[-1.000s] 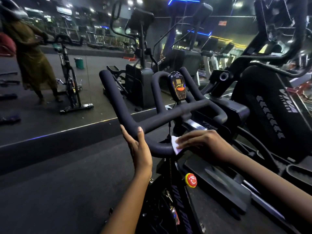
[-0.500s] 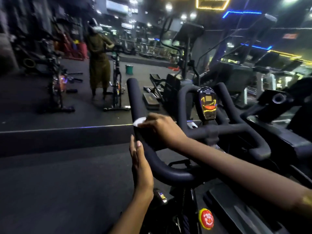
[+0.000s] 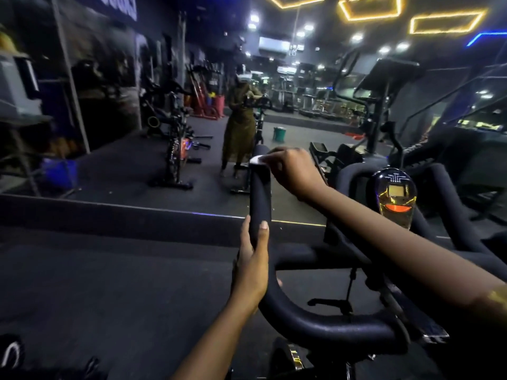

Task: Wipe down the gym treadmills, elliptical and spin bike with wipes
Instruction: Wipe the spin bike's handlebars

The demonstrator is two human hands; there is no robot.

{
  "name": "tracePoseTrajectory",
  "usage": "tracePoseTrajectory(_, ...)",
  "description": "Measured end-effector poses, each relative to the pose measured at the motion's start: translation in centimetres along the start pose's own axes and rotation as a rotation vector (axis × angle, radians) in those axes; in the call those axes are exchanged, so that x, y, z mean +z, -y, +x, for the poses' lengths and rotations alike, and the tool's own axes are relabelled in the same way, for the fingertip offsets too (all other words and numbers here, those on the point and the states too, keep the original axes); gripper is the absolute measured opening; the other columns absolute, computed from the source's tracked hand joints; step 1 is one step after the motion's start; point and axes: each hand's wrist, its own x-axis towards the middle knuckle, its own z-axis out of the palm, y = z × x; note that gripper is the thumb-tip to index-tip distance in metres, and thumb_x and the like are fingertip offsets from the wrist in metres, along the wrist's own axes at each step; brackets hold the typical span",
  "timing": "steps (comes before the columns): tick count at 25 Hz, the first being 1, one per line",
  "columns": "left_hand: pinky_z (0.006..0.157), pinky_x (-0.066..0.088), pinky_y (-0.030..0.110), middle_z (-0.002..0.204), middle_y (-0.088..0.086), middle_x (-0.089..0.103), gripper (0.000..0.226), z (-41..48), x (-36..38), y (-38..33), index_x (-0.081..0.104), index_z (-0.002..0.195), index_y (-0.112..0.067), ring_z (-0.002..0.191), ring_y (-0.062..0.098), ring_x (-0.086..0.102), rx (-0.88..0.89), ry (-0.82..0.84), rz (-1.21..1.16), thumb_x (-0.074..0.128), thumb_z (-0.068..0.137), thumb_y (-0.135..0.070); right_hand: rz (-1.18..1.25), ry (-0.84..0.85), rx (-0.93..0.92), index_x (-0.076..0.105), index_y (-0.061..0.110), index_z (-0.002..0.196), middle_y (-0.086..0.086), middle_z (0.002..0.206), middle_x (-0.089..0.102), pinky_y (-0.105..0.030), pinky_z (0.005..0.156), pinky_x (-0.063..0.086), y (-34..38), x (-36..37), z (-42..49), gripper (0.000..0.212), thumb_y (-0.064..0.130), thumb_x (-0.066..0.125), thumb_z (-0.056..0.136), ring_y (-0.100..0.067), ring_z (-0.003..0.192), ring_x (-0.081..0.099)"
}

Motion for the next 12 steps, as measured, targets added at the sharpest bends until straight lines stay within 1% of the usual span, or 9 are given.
tracePoseTrajectory(2, 0.093, 0.045, 0.062, 0.133, -0.008, 0.055, 0.060, 0.2, 0.0, 0.1, 0.031, 0.133, -0.057, 0.112, 0.037, 0.059, 0.010, -0.021, 0.003, 0.039, 0.077, -0.078, 0.024, -0.001, 0.000, 0.072, 0.018, 0.106, -0.013, 0.099, 0.068, -0.033, 0.071, 0.047, 0.2, 0.6, -0.1, 0.026, 0.011, 0.063, 0.083, -0.033, 0.087, 0.065)
tracePoseTrajectory(4, 0.093, 0.044, 0.063, 0.132, -0.007, 0.057, 0.057, 0.4, 0.0, 0.2, 0.032, 0.134, -0.055, 0.111, 0.040, 0.059, 0.014, -0.025, 0.010, 0.040, 0.081, -0.075, 0.031, -0.029, -0.048, 0.072, 0.020, 0.105, -0.012, 0.093, 0.067, -0.031, 0.065, 0.047, 0.8, 0.8, -1.7, 0.029, 0.009, 0.064, 0.079, -0.032, 0.080, 0.066)
tracePoseTrajectory(6, 0.093, 0.044, 0.064, 0.130, -0.008, 0.058, 0.059, 0.6, 0.0, 0.4, 0.034, 0.131, -0.056, 0.110, 0.039, 0.060, 0.037, -0.038, 0.011, 0.041, 0.077, -0.078, 0.063, -0.030, -0.120, 0.073, 0.020, 0.103, -0.011, 0.086, 0.066, -0.031, 0.061, 0.050, 1.5, 0.6, -4.2, 0.033, 0.006, 0.065, 0.074, -0.030, 0.074, 0.067)
tracePoseTrajectory(7, 0.094, 0.044, 0.063, 0.131, -0.008, 0.058, 0.063, 0.7, 0.0, 0.3, 0.035, 0.132, -0.054, 0.112, 0.035, 0.059, 0.047, -0.042, 0.002, 0.040, 0.074, -0.078, 0.087, 0.003, -0.160, 0.073, 0.020, 0.103, -0.010, 0.084, 0.065, -0.033, 0.059, 0.053, 1.8, 0.5, -5.4, 0.036, 0.003, 0.066, 0.072, -0.030, 0.072, 0.067)
tracePoseTrajectory(9, 0.099, 0.043, 0.057, 0.134, -0.007, 0.056, 0.064, 0.7, 0.2, 0.2, 0.038, 0.136, -0.047, 0.118, 0.026, 0.056, 0.071, -0.054, 0.002, 0.041, 0.079, -0.075, 0.106, 0.091, -0.239, 0.073, 0.019, 0.101, -0.009, 0.081, 0.064, -0.036, 0.055, 0.053, 2.1, 0.1, -7.1, 0.036, 0.000, 0.065, 0.071, -0.028, 0.068, 0.066)
tracePoseTrajectory(10, 0.101, 0.042, 0.055, 0.136, -0.007, 0.054, 0.063, 0.7, 0.2, 0.2, 0.038, 0.136, -0.046, 0.121, 0.023, 0.055, 0.078, -0.059, 0.002, 0.042, 0.081, -0.075, 0.106, 0.101, -0.257, 0.073, 0.019, 0.099, -0.009, 0.081, 0.065, -0.036, 0.054, 0.054, 2.0, -0.2, -7.1, 0.035, 0.001, 0.063, 0.072, -0.028, 0.068, 0.066)
tracePoseTrajectory(12, 0.099, 0.042, 0.059, 0.136, -0.010, 0.054, 0.061, 0.8, 0.1, 0.4, 0.037, 0.129, -0.057, 0.119, 0.028, 0.056, 0.057, -0.055, -0.013, 0.044, 0.073, -0.082, 0.103, 0.027, -0.208, 0.074, 0.019, 0.098, -0.010, 0.087, 0.069, -0.038, 0.057, 0.054, 1.4, -1.0, -5.5, 0.031, 0.005, 0.057, 0.076, -0.030, 0.072, 0.068)
